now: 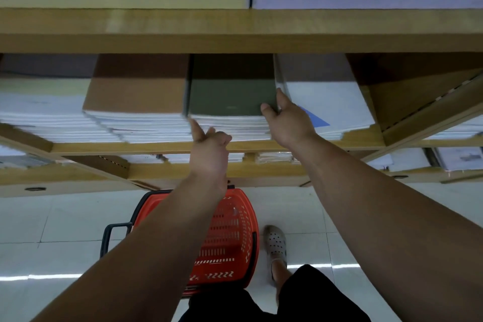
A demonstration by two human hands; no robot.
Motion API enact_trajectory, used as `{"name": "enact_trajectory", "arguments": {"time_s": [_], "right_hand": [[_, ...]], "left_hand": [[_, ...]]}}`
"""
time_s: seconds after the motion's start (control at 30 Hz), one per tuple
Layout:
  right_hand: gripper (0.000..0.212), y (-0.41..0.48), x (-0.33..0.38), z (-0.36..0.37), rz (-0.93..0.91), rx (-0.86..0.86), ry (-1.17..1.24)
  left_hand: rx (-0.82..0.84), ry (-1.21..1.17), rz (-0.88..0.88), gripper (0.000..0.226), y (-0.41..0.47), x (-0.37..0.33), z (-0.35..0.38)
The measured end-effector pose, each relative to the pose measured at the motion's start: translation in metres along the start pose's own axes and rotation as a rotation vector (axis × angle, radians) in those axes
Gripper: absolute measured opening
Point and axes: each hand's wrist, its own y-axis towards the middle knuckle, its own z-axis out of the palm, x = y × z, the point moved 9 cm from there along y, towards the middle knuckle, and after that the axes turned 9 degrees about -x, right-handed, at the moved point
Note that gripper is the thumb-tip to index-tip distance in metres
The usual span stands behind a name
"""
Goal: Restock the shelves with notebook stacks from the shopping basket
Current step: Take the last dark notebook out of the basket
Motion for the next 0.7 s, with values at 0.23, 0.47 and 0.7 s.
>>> {"name": "enact_trajectory", "arguments": {"time_s": [0.23,0.47,0.7], "right_hand": [[0.059,0.017,-0.071,-0.073,0.005,-0.300,-0.180],[0.096,0.045,-0.147,-0.098,0.263,-0.163,-0.031],[0.117,0.046,-0.135,-0.074,0.140,-0.093,0.039]], "left_hand": [[0.296,0.876,0.447,0.034,-0.046,0.042,0.063],[0.486,1.006,0.233,0.012,-0.051,0.096,0.125],[0.293,0.809,0.252,0.022,-0.028,0.084,0.123]]}}
